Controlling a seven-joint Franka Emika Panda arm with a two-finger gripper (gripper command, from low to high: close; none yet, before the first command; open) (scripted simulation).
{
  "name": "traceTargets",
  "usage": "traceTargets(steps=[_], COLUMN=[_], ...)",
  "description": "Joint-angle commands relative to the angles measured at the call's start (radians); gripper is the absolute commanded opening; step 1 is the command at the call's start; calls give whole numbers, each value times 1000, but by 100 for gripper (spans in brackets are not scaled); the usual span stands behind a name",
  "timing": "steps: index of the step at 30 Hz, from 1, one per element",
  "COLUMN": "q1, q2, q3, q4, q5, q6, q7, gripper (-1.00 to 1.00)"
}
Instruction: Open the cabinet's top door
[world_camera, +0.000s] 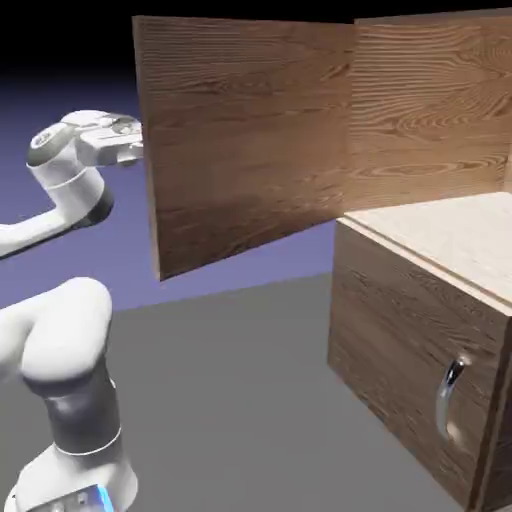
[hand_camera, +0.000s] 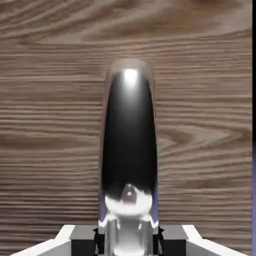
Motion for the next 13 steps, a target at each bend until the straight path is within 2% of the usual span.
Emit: traceTargets(steps=[1, 13], q1=[-24, -347], q2=[0, 2], q3=[23, 145], q4=[36, 460], q5=[18, 138], q6=[-41, -422], q7=[-4, -80], gripper=[-100, -100])
